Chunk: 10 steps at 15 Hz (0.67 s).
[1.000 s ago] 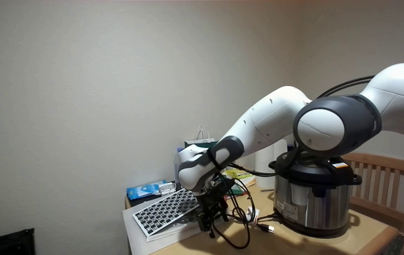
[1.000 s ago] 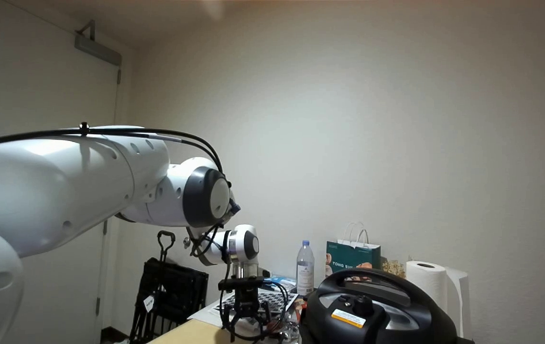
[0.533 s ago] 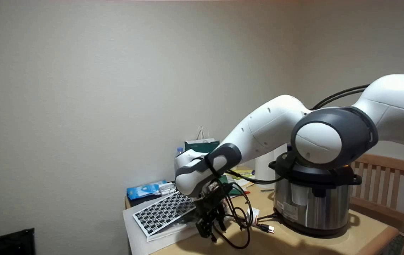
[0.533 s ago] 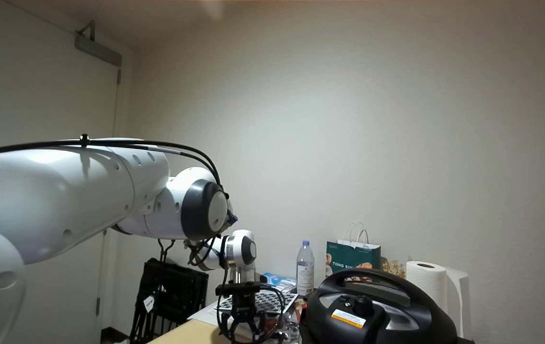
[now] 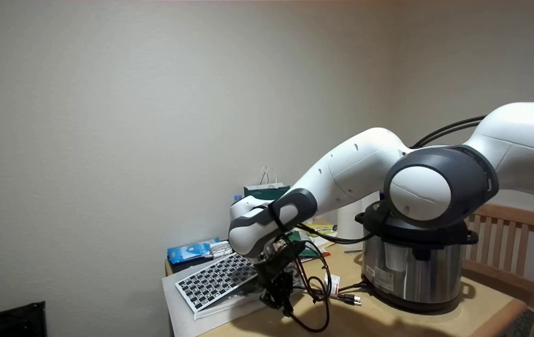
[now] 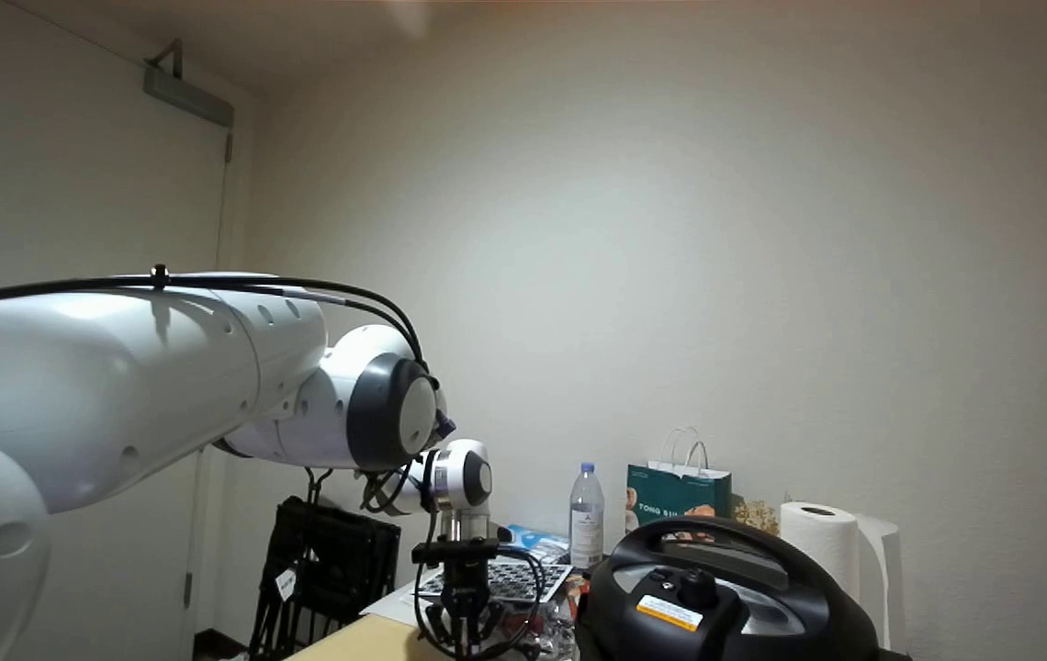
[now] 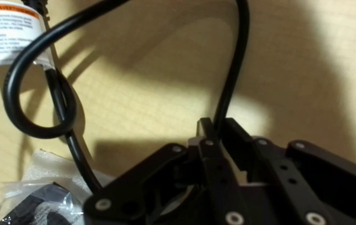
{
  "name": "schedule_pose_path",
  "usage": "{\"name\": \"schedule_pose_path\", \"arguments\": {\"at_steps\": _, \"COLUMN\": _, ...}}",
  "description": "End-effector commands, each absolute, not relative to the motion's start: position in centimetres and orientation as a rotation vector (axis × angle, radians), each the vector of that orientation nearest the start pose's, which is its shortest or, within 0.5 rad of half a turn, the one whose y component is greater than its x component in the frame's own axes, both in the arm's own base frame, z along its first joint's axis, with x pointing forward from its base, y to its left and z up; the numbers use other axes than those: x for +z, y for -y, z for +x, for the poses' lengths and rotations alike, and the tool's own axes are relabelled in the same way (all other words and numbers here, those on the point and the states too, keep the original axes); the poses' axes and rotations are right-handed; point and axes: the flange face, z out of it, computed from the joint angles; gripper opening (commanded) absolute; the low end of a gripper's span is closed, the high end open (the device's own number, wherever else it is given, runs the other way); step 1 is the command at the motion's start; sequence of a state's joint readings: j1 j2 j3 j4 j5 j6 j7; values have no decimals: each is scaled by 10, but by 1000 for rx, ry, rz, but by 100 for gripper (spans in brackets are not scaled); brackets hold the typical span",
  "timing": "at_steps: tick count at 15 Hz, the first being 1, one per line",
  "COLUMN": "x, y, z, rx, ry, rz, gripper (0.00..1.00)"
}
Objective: Extend the power cord of the appliance on the table
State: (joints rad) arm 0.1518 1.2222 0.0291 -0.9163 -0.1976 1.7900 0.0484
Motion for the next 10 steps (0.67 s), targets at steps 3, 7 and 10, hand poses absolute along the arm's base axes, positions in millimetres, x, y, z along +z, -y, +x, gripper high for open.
{"name": "schedule_pose_path", "arguments": {"at_steps": 3, "x": 104, "y": -146, "z": 725, "rx": 554, "ry": 481, "rz": -3243, "gripper": 6}}
{"name": "schedule_pose_path", "arguments": {"at_steps": 7, "x": 113, "y": -231, "z": 701, "rx": 539, "ry": 814, "rz": -3223, "gripper": 6}}
{"name": "schedule_pose_path", "arguments": {"at_steps": 10, "x": 111, "y": -297, "z": 674, "rx": 527, "ry": 1036, "rz": -3232, "gripper": 6}}
